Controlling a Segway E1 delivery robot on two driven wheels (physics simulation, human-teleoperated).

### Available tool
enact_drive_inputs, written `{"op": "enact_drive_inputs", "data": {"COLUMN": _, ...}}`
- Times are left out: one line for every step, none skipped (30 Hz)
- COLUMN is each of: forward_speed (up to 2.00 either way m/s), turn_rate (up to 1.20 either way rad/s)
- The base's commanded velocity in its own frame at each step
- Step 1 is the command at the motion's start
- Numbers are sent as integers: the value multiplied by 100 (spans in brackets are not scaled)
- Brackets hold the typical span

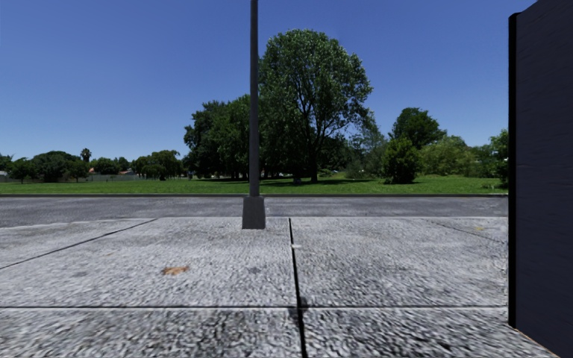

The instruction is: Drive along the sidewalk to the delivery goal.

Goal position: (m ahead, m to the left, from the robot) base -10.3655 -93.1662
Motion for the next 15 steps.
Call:
{"op": "enact_drive_inputs", "data": {"forward_speed": 200, "turn_rate": 0}}
{"op": "enact_drive_inputs", "data": {"forward_speed": 200, "turn_rate": 0}}
{"op": "enact_drive_inputs", "data": {"forward_speed": 200, "turn_rate": 0}}
{"op": "enact_drive_inputs", "data": {"forward_speed": 200, "turn_rate": 0}}
{"op": "enact_drive_inputs", "data": {"forward_speed": 200, "turn_rate": 0}}
{"op": "enact_drive_inputs", "data": {"forward_speed": 200, "turn_rate": 0}}
{"op": "enact_drive_inputs", "data": {"forward_speed": 200, "turn_rate": 0}}
{"op": "enact_drive_inputs", "data": {"forward_speed": 200, "turn_rate": 0}}
{"op": "enact_drive_inputs", "data": {"forward_speed": 200, "turn_rate": -7}}
{"op": "enact_drive_inputs", "data": {"forward_speed": 200, "turn_rate": -26}}
{"op": "enact_drive_inputs", "data": {"forward_speed": 200, "turn_rate": -36}}
{"op": "enact_drive_inputs", "data": {"forward_speed": 200, "turn_rate": -46}}
{"op": "enact_drive_inputs", "data": {"forward_speed": 200, "turn_rate": -46}}
{"op": "enact_drive_inputs", "data": {"forward_speed": 200, "turn_rate": -63}}
{"op": "enact_drive_inputs", "data": {"forward_speed": 200, "turn_rate": -80}}
